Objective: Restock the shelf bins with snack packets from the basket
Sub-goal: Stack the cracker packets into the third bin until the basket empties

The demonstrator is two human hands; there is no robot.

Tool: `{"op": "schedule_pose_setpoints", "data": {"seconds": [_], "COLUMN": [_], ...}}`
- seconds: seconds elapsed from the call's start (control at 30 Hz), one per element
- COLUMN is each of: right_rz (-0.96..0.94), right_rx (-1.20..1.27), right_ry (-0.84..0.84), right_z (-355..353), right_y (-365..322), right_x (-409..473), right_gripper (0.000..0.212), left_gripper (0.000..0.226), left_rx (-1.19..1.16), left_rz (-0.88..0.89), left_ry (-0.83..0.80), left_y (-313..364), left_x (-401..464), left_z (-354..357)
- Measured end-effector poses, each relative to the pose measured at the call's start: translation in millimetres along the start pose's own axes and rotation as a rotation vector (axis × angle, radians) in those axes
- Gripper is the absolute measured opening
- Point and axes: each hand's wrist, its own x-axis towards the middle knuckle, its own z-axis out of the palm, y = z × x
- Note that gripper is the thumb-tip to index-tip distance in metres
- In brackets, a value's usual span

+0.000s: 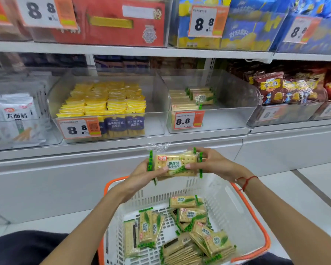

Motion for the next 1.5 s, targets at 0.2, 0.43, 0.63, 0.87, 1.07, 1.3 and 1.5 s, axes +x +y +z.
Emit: {"op": "schedule_pose_setpoints", "data": {"seconds": [0.2, 0.43, 0.63, 0.87, 1.07, 1.3, 1.5], "right_rz": [-0.186, -0.349, -0.497, -0.361, -0.145, -0.040, -0.111], "right_rx": [-0.088, -0.119, -0.291, -1.078, -1.245, -0.832, -0.866], "right_ry": [0.106, 0.282, 0.468, 0.553, 0.376, 0.175, 0.442], "right_z": [-49.7, -120.0, -171.1, -215.4, -242.7, -260.4, -243.5], "right_y": [-48.8, -86.2, -96.7, -99.7, -80.3, -53.4, -44.9], "right_x": [-28.7, -36.0, 15.9, 100.7, 169.8, 229.8, 247.8], "right_gripper": [0.051, 0.062, 0.067, 0.064, 0.069, 0.068, 0.076], "left_gripper": [0.036, 0.055, 0.065, 0.072, 0.090, 0.076, 0.066], "left_rx": [0.106, 0.499, 0.785, 1.029, 1.184, 1.399, 1.475], "left_rz": [0.214, 0.412, 0.427, 0.319, 0.176, 0.155, 0.131], "left_ry": [0.068, 0.157, 0.131, 0.161, 0.077, 0.014, -0.009], "left_y": [66.8, 159.9, 219.4, 220.3, 196.9, 194.9, 187.0], "left_x": [8.2, 63.0, 138.7, 245.8, 312.2, 345.8, 355.8], "left_z": [18.7, 30.9, 34.2, 42.8, 55.9, 50.9, 44.5]}}
